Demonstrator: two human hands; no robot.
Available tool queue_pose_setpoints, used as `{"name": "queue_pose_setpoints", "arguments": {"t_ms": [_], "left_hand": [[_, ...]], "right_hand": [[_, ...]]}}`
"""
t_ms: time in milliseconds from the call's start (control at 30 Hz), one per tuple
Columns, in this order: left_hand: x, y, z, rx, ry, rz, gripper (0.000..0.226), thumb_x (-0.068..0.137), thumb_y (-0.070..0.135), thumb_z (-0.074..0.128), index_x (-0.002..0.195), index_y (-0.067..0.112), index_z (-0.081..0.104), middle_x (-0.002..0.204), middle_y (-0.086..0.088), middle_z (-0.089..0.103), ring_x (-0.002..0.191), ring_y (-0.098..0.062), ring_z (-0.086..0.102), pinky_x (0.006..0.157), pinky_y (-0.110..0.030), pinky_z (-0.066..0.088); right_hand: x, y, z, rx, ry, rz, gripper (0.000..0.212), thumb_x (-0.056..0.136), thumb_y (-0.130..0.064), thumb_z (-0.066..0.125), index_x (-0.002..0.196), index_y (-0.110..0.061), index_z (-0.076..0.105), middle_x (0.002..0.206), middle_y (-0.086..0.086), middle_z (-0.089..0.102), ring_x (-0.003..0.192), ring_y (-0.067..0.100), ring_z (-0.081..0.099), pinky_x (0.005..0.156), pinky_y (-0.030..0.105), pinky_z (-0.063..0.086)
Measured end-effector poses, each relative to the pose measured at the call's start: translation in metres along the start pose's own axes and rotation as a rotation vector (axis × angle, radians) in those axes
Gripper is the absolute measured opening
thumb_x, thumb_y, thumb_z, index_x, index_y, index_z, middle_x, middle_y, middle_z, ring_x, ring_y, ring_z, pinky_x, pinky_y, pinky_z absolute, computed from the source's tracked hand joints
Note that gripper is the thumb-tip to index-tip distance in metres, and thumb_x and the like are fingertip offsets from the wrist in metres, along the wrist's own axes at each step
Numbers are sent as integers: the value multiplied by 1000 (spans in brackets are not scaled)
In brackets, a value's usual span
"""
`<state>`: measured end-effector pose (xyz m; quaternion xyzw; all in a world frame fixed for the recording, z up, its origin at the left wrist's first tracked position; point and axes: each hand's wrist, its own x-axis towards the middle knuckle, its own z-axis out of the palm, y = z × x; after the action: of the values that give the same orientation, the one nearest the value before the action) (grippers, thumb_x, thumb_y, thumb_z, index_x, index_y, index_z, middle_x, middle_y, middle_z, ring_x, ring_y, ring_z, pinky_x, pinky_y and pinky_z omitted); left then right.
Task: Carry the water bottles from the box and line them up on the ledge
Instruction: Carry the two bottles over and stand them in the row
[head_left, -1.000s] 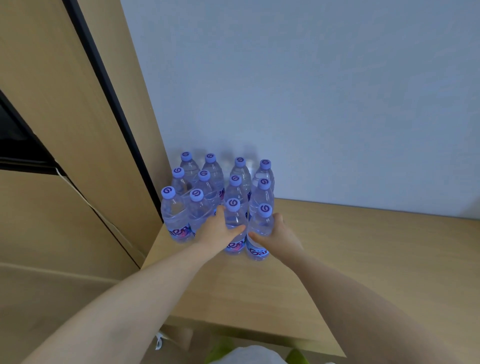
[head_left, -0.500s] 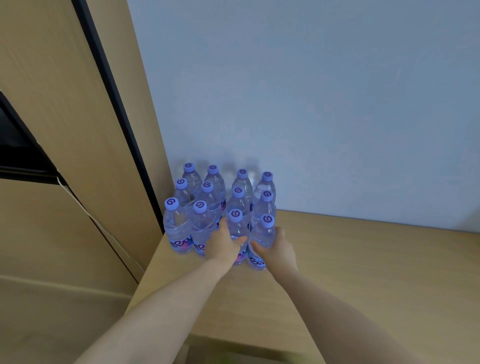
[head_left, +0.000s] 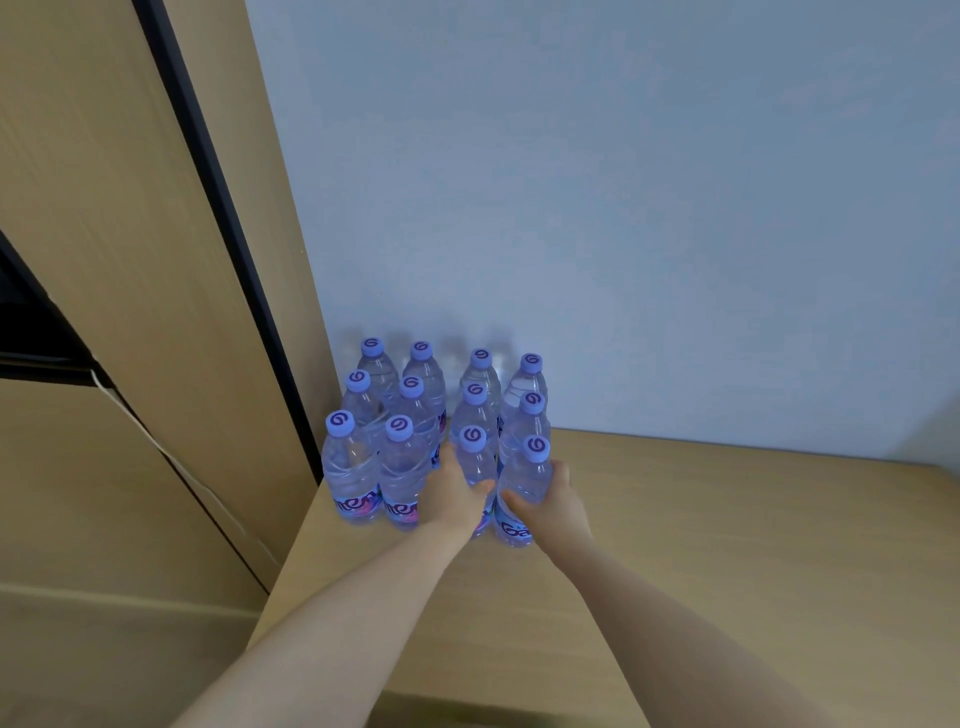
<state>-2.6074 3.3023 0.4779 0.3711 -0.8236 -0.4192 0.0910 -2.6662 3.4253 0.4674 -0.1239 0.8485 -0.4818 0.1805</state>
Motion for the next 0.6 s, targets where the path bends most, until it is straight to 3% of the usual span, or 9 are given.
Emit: {"name": "queue_pose_setpoints", "arguments": {"t_ms": [233,467,600], "left_hand": [[-3,-3,-3,-79,-21,10,71,89,25,66,147,18,26,132,-5,56,120,-29,54,82,-31,40],[-8,-7,-7,74,6,17,64,90,35,62,143,16,31,114,-7,64,105,-29,60,71,-31,41],[-5,-5,-9,50,-13,32,66,89,31,65,144,14,32,122,-8,62,112,-29,59,79,-32,45]], "right_hand": [[-1,-3,3,53,16,26,60,81,-30,74,129,-14,40,125,4,53,109,22,58,92,44,52],[-2,-2,4,-4,33,28,57,82,-34,72,126,-16,41,120,4,55,103,23,59,85,40,53],[-1,-3,3,0,28,18,59,82,-35,72,128,-15,41,120,3,55,102,22,60,83,40,54]]}}
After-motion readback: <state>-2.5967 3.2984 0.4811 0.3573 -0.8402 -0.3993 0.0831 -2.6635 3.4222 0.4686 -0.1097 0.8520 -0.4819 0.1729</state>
